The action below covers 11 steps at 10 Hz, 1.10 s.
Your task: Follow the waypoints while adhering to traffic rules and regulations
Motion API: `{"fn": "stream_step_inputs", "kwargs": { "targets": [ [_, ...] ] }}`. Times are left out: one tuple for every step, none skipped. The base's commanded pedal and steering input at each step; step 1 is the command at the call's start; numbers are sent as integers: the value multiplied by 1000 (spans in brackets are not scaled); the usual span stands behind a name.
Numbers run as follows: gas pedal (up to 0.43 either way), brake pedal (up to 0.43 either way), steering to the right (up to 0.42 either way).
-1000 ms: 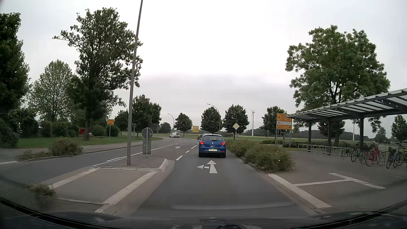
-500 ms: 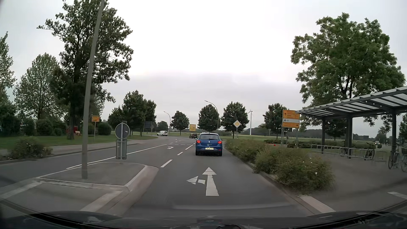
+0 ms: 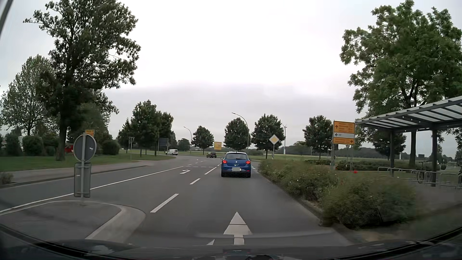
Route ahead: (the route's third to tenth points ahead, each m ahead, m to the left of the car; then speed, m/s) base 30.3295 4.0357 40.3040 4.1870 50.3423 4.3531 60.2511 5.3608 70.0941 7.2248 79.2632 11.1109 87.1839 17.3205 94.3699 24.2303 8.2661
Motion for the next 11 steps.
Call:
{"fn": "stream_step_inputs", "kwargs": {
  "targets": [
    [220,0,-3],
    [220,0,-3],
    [220,0,-5],
    [220,0,-6],
    [220,0,-6],
    [220,0,-5],
    [220,0,-6],
    [220,0,-5],
    [209,0,-3],
    [209,0,0],
    [209,0,2]
  ]
}}
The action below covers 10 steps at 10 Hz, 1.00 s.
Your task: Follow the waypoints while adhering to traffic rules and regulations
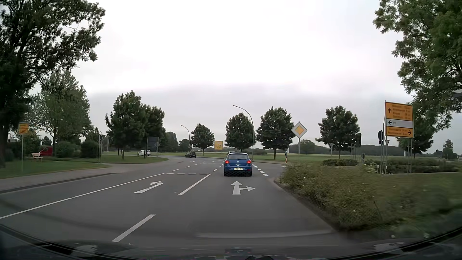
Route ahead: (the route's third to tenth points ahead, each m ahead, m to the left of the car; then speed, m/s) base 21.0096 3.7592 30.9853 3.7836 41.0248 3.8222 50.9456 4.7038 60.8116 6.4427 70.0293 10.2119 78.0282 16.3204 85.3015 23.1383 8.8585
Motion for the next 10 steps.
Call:
{"fn": "stream_step_inputs", "kwargs": {
  "targets": [
    [197,0,1],
    [197,0,0],
    [177,0,0],
    [177,0,0],
    [169,0,0],
    [169,0,0],
    [169,0,0],
    [169,0,0],
    [169,0,0],
    [169,0,0]
  ]
}}
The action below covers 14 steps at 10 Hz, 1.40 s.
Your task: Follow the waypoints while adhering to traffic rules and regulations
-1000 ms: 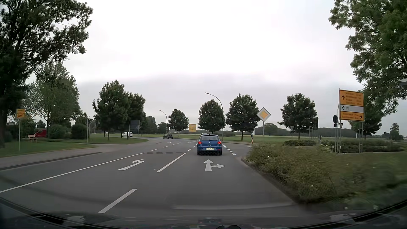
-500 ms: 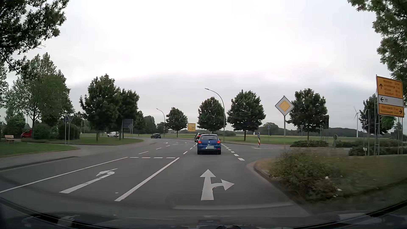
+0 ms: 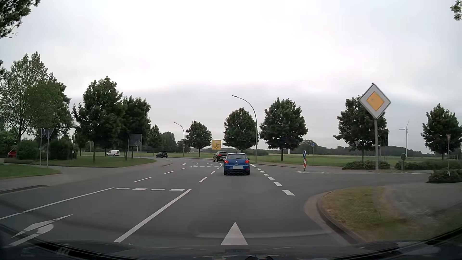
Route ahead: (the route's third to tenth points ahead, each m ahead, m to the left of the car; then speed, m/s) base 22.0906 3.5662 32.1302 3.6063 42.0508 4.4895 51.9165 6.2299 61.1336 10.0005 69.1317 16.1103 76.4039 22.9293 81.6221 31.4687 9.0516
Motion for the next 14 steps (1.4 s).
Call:
{"fn": "stream_step_inputs", "kwargs": {
  "targets": [
    [169,0,0],
    [169,0,0],
    [169,0,0],
    [169,0,0],
    [169,0,4],
    [169,0,9],
    [157,0,9],
    [150,0,6],
    [150,0,5],
    [150,0,6],
    [150,0,6],
    [150,0,5],
    [150,0,5],
    [150,0,6]
  ]
}}
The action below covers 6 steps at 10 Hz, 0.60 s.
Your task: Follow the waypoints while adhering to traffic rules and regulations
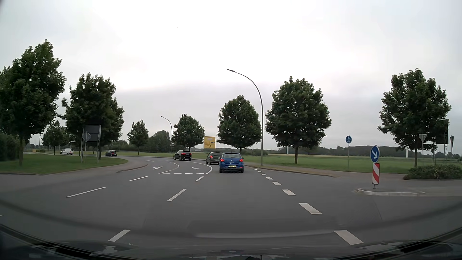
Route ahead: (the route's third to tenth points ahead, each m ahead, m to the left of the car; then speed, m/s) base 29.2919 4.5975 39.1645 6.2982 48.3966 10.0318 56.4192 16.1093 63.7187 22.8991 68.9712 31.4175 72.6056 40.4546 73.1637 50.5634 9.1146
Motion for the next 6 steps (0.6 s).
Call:
{"fn": "stream_step_inputs", "kwargs": {
  "targets": [
    [150,0,6],
    [150,0,6],
    [150,0,6],
    [150,0,5],
    [150,0,5],
    [150,0,4]
  ]
}}
